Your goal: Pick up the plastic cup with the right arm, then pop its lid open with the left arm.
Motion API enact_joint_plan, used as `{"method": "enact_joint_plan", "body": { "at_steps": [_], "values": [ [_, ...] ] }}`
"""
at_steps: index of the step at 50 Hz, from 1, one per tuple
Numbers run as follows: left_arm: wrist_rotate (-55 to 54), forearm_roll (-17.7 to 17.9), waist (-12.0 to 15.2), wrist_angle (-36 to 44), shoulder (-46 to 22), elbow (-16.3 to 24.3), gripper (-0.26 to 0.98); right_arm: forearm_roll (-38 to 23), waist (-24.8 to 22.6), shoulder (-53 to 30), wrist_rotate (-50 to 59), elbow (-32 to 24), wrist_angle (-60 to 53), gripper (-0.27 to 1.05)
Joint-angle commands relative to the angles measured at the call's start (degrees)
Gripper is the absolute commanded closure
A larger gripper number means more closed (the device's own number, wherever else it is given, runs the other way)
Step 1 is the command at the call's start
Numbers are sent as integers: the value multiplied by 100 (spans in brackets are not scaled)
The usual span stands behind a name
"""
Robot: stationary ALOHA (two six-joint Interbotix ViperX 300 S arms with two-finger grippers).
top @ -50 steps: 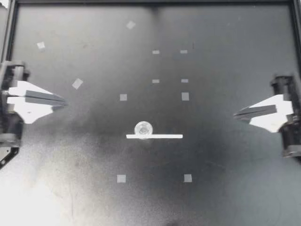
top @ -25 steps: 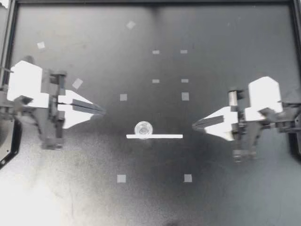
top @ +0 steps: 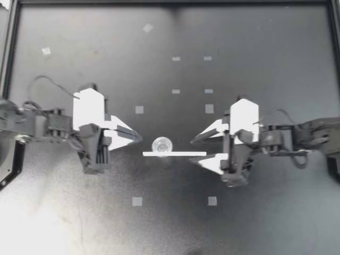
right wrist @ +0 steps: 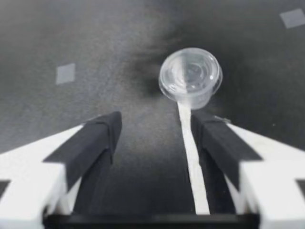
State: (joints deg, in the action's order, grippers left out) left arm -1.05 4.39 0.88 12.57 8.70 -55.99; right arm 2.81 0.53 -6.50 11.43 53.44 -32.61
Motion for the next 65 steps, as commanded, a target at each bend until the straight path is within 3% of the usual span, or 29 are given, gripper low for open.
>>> {"method": "enact_joint_plan", "body": {
  "at_steps": [1, 29, 65],
  "values": [
    [0, 9, 0, 132, -123, 167, 77, 114, 62, -158, 9, -237, 44, 11],
    [18, 0, -18, 791, -1116, 422, 77, 185, 272, -958, -18, -826, 132, 10],
    [9, 0, -18, 817, -1564, 510, 77, 79, 272, -1336, -18, -1125, 272, 10]
  ]
}}
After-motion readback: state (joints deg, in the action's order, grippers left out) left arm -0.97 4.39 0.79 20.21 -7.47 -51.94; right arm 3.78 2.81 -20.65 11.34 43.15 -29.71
